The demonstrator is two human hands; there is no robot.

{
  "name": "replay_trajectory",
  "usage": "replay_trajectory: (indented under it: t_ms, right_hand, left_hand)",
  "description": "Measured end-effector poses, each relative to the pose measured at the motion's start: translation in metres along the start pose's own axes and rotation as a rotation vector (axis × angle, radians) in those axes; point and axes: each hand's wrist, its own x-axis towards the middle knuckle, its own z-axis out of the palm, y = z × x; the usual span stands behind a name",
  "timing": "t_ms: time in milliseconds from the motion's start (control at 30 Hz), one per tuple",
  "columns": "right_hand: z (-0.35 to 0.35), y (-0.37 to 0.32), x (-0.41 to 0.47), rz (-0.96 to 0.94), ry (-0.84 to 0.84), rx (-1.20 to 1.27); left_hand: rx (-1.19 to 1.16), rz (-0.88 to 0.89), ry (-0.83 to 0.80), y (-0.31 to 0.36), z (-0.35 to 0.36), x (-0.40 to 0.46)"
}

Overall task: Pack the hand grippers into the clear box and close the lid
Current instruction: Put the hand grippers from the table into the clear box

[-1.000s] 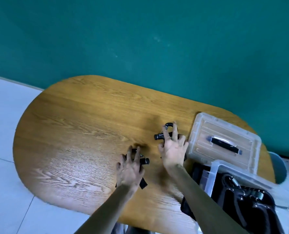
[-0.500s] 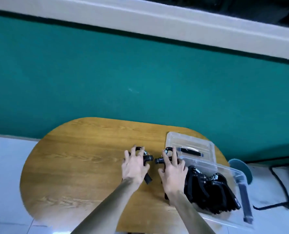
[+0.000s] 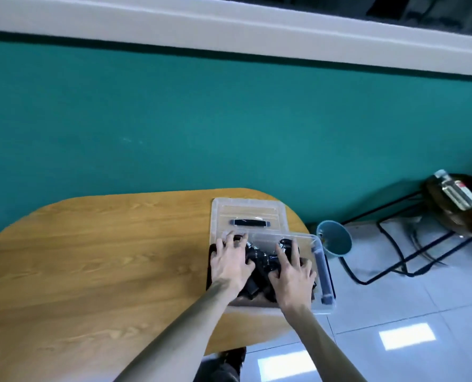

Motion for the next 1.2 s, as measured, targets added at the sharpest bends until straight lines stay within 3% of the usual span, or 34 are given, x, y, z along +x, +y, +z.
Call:
replay_trajectory:
  t_ms: [400, 1000, 1200]
  right_hand:
    - [0.051, 0.084, 0.059, 0.016, -0.127, 0.096]
    - [0.088, 0.094, 0.081, -0.109, -0.202, 0.174]
    - [0.077, 0.09, 0.08, -0.169, -0.154, 0.089]
  left_hand:
    - [0.105, -0.068, -0.072, 0.054, 0.075, 0.046]
    - [0.261, -0.142, -0.07, 0.057, 0.116, 0.051]
    - [0.209, -0.108, 0.034, 0.054, 0.109, 0.045]
